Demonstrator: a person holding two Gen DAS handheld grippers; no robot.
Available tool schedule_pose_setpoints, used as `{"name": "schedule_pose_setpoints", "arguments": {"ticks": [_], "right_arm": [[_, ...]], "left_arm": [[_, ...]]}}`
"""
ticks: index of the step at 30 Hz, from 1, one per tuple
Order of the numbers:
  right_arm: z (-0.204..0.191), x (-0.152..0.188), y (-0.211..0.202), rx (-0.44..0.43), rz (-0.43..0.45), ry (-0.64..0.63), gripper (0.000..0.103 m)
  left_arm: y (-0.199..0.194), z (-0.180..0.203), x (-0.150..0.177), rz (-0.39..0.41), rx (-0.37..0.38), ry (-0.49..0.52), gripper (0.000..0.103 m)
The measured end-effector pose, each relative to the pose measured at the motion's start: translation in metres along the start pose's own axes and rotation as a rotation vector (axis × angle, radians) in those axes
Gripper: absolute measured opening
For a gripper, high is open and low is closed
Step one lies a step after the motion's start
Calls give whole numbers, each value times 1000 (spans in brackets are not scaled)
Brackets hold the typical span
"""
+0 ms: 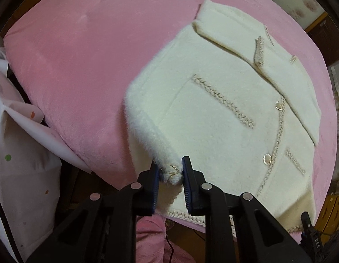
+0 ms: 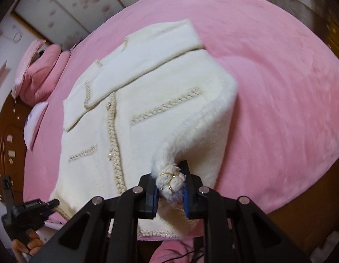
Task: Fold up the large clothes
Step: 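Lift the hem with both tools and fold it over toward the collar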
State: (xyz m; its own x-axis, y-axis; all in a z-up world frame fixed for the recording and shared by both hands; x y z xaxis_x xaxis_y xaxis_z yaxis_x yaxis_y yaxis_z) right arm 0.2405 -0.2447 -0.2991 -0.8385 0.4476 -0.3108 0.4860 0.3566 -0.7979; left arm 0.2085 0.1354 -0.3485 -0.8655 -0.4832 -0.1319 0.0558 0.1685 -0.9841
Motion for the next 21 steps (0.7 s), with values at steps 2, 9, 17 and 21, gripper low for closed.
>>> {"name": "schedule_pose_setpoints", "arguments": {"ticks": [2,9,17,21], "right_arm": [[-4,-3,-1,21,-9,-4,16],[-12,-14,-8,-8,2,39,16],[-31,-61,-37,-109,118,81,15],[-42,-93,-54,-162,205,109,14]], "left_arm": [[-4,2,0,-5,8,3,17],[-19,9,-7,-31,18,46,14],[-79,9,-58,61,144,-57,13],[-104,13,-92,98,193,-76,13]]}}
Point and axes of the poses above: each gripper's, at about its wrist camera, not at the fingertips, and y roughly the way its jaws point, z to its right, x to its underside, the point moved 10 cm from there along y, roughly the way its jaws point, and after that the axes turned 15 degrees about -x, right-handed, at the moved point
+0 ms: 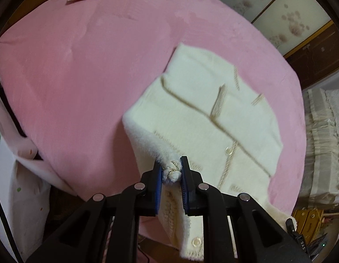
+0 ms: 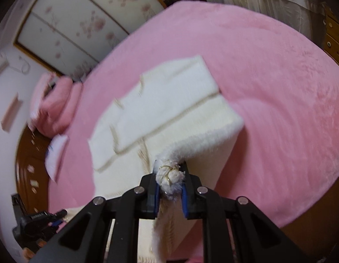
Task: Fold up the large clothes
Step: 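Lift the hem with both tools and fold it over toward the collar, then open both tools to release the folded hem onto the cardigan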
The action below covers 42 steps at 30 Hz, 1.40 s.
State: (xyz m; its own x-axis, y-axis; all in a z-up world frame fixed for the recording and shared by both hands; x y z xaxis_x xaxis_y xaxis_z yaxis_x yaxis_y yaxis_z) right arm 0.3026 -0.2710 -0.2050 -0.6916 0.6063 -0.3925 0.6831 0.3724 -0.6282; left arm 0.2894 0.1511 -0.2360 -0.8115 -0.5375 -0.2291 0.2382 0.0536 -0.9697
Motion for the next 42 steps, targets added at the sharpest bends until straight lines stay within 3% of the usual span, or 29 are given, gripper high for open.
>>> {"name": "schedule_pose_setpoints", "arguments": {"ticks": [3,10,19,25,32,35,38,39,40,42], "right_arm": [[-12,-29,-2,-29,59,11,14],[-39,-103,2,-50,204,-22,13],[-45,-167,10,109,329,-31,13],[-29,-202,38,173,362,-26,13],[-6,-235,93,229,310,-16,13],[-1,-245,111,246,289,-8,13],[4,-249,128,276,249,-18,16],[4,-251,131,298,250,-45,21],[2,-252,132,305,262,-70,22],[-9,-258,133,301,300,-151,24]], "left_arm": [[-10,9,-33,7,66,-16,13],[-18,23,-114,70,94,-81,13],[-10,55,-207,107,109,-67,13],[13,73,-253,110,95,-80,13],[36,116,-273,110,117,-73,13],[46,134,-283,124,85,-54,14],[54,150,-288,152,25,25,23],[52,150,-291,188,-22,41,35],[48,149,-293,231,-68,51,55],[41,150,-295,281,-94,69,69]]}}
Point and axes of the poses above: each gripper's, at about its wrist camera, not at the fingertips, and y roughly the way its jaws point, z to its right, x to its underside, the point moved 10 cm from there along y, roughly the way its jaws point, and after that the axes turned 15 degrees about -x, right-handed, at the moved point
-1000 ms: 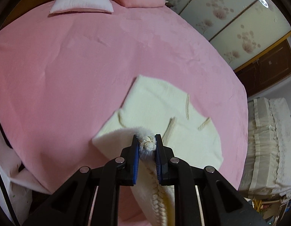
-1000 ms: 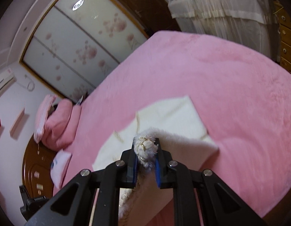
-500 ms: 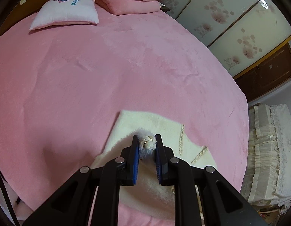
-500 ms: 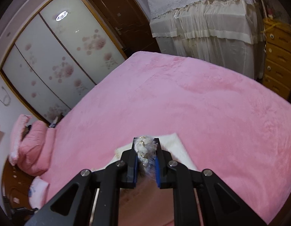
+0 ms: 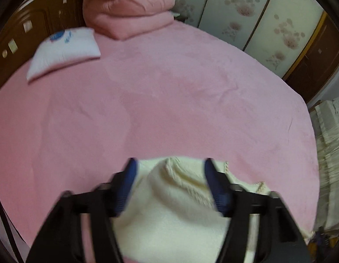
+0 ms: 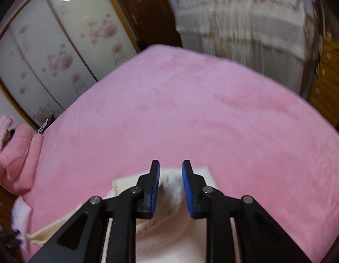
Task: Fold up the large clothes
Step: 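Open both tools to release the folded hem onto the cardigan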
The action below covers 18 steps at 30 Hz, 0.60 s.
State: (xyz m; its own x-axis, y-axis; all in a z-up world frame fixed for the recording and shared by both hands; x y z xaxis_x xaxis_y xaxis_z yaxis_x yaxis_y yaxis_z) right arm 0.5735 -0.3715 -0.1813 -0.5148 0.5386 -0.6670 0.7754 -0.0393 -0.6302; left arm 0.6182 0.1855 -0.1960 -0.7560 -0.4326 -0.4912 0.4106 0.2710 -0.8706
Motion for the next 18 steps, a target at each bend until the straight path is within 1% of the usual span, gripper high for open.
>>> {"name": "schedule_pose_setpoints", "arguments": {"ticks": [1,3,6,10,12,13,14,15,16,18], "right_arm": [[-5,-3,-1,-10,14,-32,26],[-11,-5,2,-19,16,-73,28],[-17,-2,2,-9,3,-110,29],[-22,15,8,-21,-48,-124,29],[-22,32,13,-35,-93,-108,29],[-24,43,17,-46,-118,-95,29],[-27,60,19,-59,-153,-82,29],[-30,71,21,-67,-178,-72,29],[-36,92,24,-93,-226,-49,29],[-46,122,26,-156,-288,-5,29]], "left_arm": [[-2,2,0,10,10,12,69],[-2,5,4,6,15,30,69],[5,9,15,-33,-2,55,69],[12,17,38,-90,9,86,69],[15,24,55,-129,32,121,69],[15,30,68,-152,62,145,69],[15,33,83,-166,78,168,69],[16,34,95,-173,74,189,69],[16,37,108,-181,64,215,69],[18,47,140,-214,65,268,69]]}}
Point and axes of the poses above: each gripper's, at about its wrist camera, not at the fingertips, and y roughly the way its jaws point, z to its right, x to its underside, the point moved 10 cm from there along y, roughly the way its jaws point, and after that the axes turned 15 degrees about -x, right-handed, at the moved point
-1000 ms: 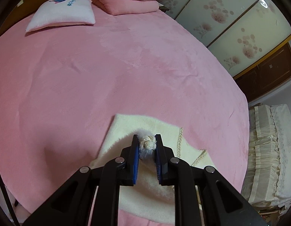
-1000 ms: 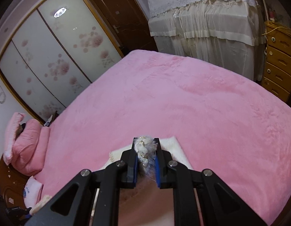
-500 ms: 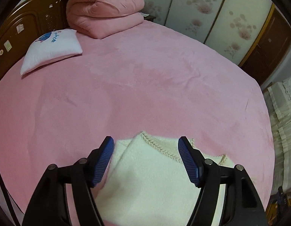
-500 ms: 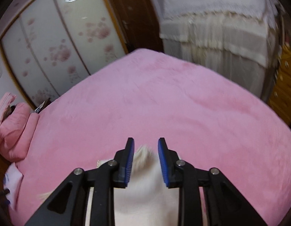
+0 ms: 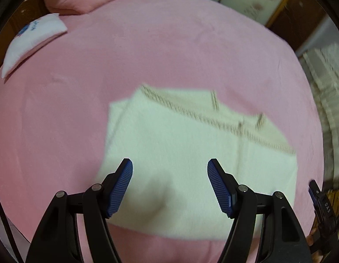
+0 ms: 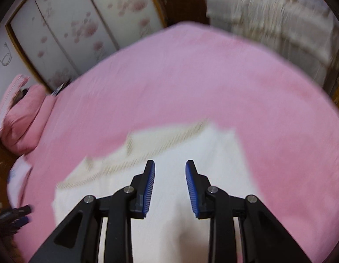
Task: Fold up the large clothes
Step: 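Open both tools to release the folded hem onto the cardigan, then press the folded cardigan flat with both closed tools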
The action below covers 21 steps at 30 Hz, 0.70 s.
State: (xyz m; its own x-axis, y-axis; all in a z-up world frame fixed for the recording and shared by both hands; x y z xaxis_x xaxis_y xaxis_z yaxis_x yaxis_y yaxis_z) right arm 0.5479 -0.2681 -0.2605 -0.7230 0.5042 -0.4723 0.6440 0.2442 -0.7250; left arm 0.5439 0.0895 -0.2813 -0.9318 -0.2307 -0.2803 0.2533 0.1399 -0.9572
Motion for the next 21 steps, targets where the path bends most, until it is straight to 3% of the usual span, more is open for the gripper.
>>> {"name": "schedule_pose_setpoints", "arguments": {"ticks": [3,6,9,12,21], "right_arm": [[-17,45,16,-99,-105,38,29],[-39,88,23,-197,-216,14,28],[-55,122,28,-270,-306,-43,6],[-58,147,36,-320,-313,-80,1],[-28,169,62,-406,-332,66,0]], "left_arm": [[13,27,39,-69,73,73,66],[24,47,77,-148,133,138,47],[28,57,108,-190,186,149,35],[33,71,132,-189,284,141,17],[58,98,164,-202,397,83,15]]}}
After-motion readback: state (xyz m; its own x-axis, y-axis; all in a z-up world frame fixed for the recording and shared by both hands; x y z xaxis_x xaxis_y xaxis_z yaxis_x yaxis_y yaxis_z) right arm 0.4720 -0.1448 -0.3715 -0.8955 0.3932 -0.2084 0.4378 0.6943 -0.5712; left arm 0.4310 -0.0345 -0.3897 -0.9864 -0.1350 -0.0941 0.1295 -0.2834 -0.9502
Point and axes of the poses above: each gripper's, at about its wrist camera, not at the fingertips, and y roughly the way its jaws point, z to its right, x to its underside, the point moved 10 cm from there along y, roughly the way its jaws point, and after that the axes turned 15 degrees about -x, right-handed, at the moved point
